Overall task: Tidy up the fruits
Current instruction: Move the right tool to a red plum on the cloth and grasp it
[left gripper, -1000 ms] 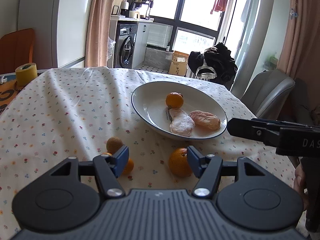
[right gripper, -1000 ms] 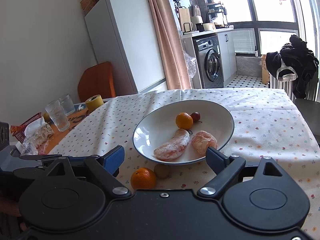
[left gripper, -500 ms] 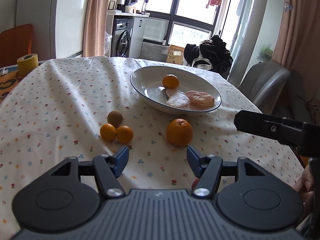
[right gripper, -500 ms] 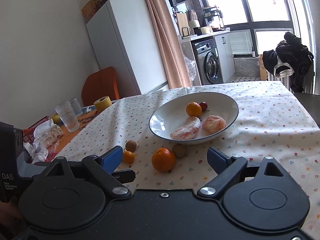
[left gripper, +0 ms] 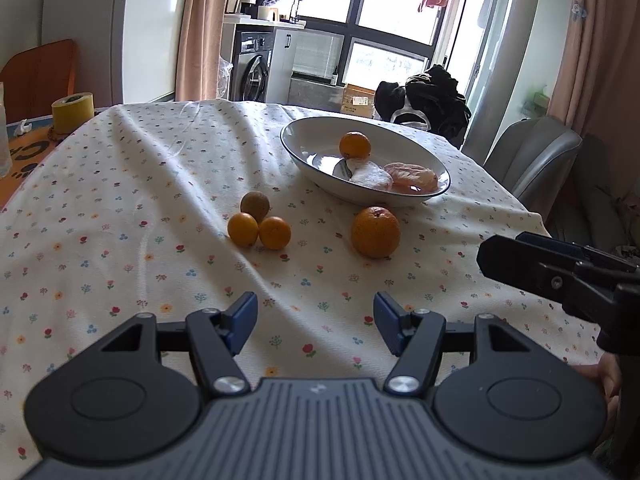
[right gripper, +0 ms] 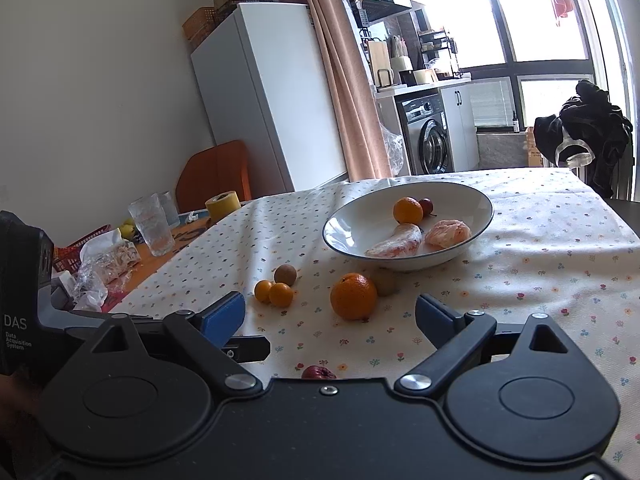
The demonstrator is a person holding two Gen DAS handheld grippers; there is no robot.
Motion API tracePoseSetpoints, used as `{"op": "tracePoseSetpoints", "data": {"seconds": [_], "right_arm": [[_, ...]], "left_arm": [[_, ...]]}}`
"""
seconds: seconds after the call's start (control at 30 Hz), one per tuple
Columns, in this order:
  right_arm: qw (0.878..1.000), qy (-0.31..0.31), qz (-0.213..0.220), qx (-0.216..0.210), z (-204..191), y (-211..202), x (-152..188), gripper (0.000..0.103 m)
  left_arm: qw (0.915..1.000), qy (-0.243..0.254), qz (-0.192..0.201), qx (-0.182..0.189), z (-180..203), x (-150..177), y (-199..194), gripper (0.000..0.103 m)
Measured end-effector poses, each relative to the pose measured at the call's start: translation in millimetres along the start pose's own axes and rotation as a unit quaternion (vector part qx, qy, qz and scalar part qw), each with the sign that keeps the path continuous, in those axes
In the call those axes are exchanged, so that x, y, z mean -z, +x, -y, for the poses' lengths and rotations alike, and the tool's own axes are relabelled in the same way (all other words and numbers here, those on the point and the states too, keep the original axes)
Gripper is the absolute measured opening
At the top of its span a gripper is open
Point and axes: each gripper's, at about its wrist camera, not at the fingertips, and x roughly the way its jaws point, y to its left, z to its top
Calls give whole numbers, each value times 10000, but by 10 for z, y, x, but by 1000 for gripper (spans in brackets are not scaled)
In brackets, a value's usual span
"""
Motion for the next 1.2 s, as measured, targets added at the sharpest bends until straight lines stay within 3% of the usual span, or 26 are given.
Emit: {"op": "tracePoseSetpoints", "data": {"seconds": [0.2,0.33,0.53,0.67,0.73,0.87,0.93,1.03,1.1,1.2], "right_arm": [[9986,-524,-21,93,-163,1,88,92],[9988,-491,57,-52,-164,-41,46,94],[9984,-195,-531,29,-73,113,-14,94],[9968,-19,-770,-227,-45,183,-7,93],[9948,-256,-962,-214,-91,237,8,87],[9885,-329,-1456,-238,-123,376,56,62],[9859,-426,-1600,-232,-154,424,96,57],[9842,-481,-1694,-201,-183,466,141,52],[9826,-545,-1770,-169,-186,495,156,34],[9822,-674,-1749,-149,-191,497,151,30]], "left_arm": [[9999,-102,50,-73,-103,20,-79,62],[9998,-170,61,-103,-155,24,-97,62],[9996,-199,85,-164,-223,22,-96,62],[9994,-267,92,-216,-288,16,-97,62],[9992,-306,88,-247,-327,21,-99,62],[9988,-377,88,-295,-394,31,-109,62],[9986,-406,82,-316,-421,39,-109,62],[9984,-458,63,-332,-459,50,-103,62],[9983,-472,57,-336,-471,56,-99,62],[9983,-469,54,-333,-474,56,-96,62]]}}
